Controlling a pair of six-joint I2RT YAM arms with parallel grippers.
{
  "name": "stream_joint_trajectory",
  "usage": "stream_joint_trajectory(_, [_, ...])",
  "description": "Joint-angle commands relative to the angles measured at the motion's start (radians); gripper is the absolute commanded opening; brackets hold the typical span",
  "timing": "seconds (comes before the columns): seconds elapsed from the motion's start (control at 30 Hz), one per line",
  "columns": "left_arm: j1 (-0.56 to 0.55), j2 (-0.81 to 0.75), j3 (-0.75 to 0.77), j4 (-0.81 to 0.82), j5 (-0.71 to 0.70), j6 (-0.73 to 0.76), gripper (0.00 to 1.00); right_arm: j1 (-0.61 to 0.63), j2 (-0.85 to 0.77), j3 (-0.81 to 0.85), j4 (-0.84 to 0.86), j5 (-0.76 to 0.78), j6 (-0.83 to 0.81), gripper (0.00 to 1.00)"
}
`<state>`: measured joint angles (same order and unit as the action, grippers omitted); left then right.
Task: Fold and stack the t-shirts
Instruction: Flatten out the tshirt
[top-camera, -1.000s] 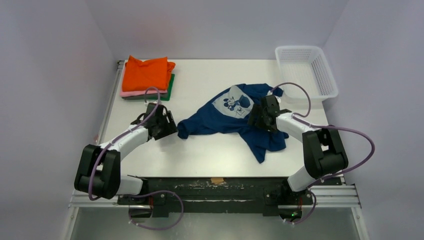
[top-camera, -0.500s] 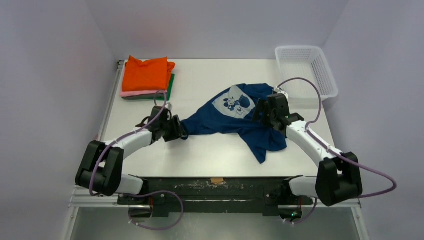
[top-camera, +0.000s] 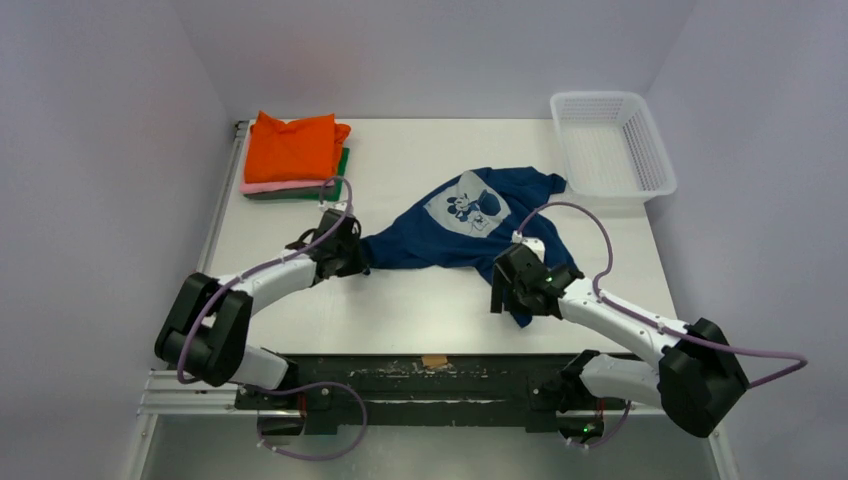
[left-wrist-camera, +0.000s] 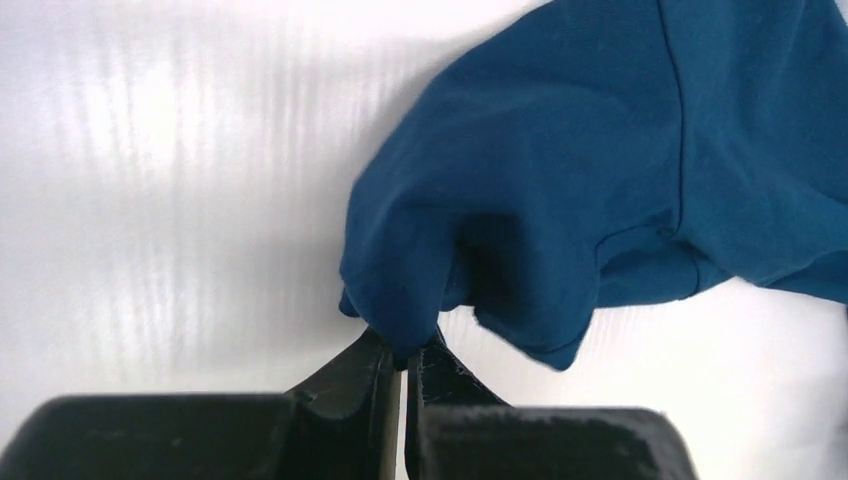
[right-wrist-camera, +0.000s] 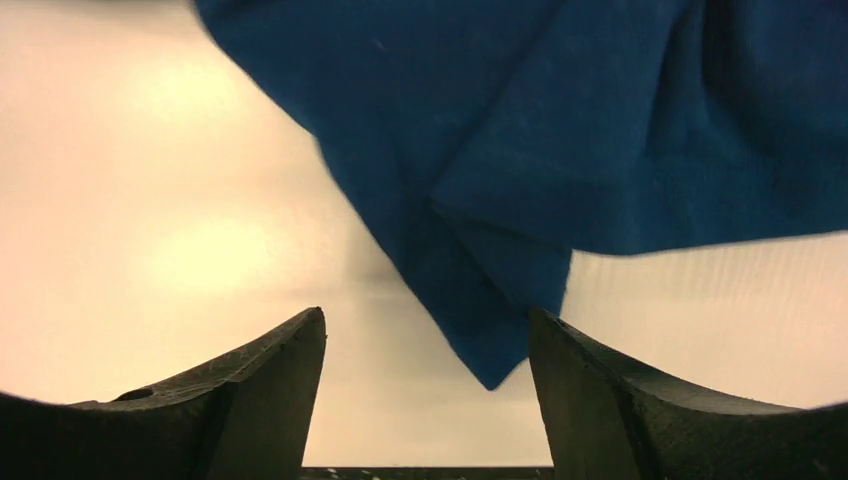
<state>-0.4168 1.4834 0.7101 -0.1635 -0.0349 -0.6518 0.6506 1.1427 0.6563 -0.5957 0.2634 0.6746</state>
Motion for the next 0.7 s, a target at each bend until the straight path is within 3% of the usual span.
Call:
stream_joint_trajectory(0.0, [-0.008, -0.151, -0.053, -0.034, -0.113, 0.007, 0.00, 0.029, 0.034, -0.084, -0.074, 0.060, 0.122, 0.69])
stream_joint_trajectory(0.23, [-0.023, -0.232, -0.086, -0.060, -0.113, -0.015, 0.00, 0.036, 0.138, -0.069, -0.039, 0.068, 0.136, 0.48])
stream_joint_trajectory(0.27, [-0.023, -0.243, -0.084, -0.070, -0.125, -0.016, 0.00, 0.037, 0.141, -0.063, -0.054, 0.066, 0.139, 0.38])
stream_joint_trajectory(0.33, [-0.023, -0.271, -0.079, -0.090, -0.147, -0.016, 0.00, 0.036, 0.107, -0.070, -0.088, 0.093, 0.158, 0.06])
stream_joint_trajectory(0.37, [-0.023, -0.293, -0.074, -0.100, -0.158, -0.016, 0.00, 0.037, 0.080, -0.069, -0.113, 0.114, 0.168, 0.00])
stream_joint_trajectory(0.5, [-0.023, -0.434, 0.011, -0.166, -0.216, 0.011, 0.00, 0.036, -0.099, 0.047, -0.195, 0.258, 0.175, 0.00])
stream_joint_trajectory(0.67, [-0.026, -0.651, 0.192, -0.238, -0.300, 0.094, 0.00, 0.036, -0.289, 0.300, -0.184, 0.472, 0.056, 0.00])
